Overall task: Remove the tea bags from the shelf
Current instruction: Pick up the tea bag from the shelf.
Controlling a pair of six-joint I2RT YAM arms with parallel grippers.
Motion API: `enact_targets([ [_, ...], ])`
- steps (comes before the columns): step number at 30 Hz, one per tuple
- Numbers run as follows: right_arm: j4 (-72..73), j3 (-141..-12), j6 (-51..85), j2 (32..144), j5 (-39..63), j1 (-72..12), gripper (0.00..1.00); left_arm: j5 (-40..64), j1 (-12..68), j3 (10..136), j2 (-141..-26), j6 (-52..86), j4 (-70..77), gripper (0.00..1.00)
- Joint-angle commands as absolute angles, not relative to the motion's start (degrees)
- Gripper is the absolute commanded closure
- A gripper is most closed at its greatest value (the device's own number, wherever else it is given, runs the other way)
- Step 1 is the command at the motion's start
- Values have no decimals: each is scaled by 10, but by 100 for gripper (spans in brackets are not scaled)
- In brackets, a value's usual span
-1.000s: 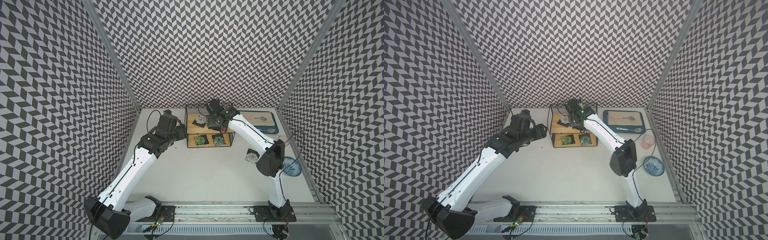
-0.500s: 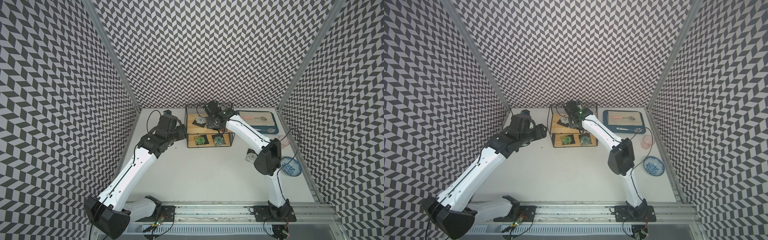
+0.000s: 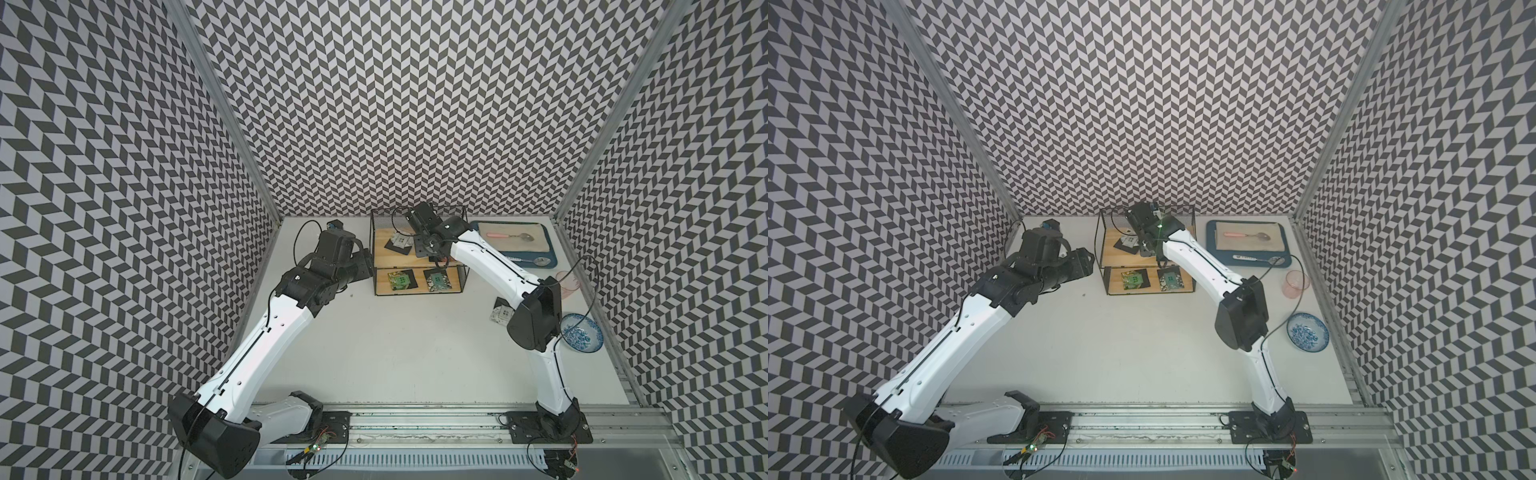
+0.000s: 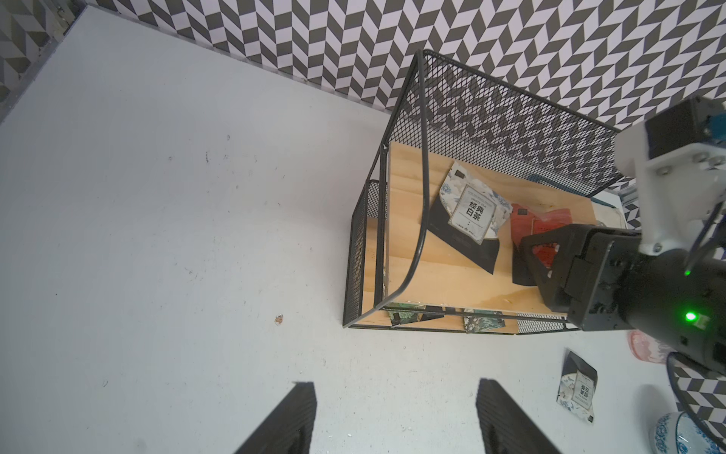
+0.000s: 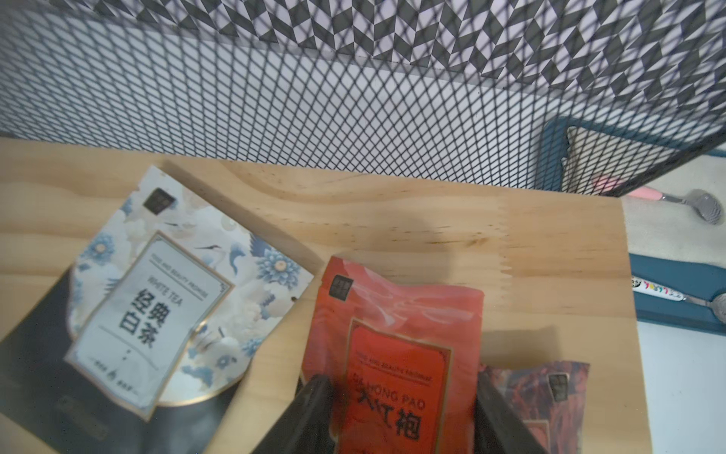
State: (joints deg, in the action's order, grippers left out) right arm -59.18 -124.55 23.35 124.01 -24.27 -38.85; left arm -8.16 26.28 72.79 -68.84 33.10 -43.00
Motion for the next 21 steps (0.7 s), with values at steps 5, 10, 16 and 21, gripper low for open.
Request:
enact_targets([
  [5,-597,-1239,231,1251,-252,-391,58,-85,268,727,-684,331,-433,30],
  [10,-590,-1247,231,1246,-252,-393,66,-85,268,726,-684,331,-434,30],
  [16,-586,-1264,228,1238,-260,-395,71,-86,267,727,-683,330,-433,30],
  [21,-574,-1275,224,1219,-262,-399,73,-87,267,728,-685,330,-433,30],
])
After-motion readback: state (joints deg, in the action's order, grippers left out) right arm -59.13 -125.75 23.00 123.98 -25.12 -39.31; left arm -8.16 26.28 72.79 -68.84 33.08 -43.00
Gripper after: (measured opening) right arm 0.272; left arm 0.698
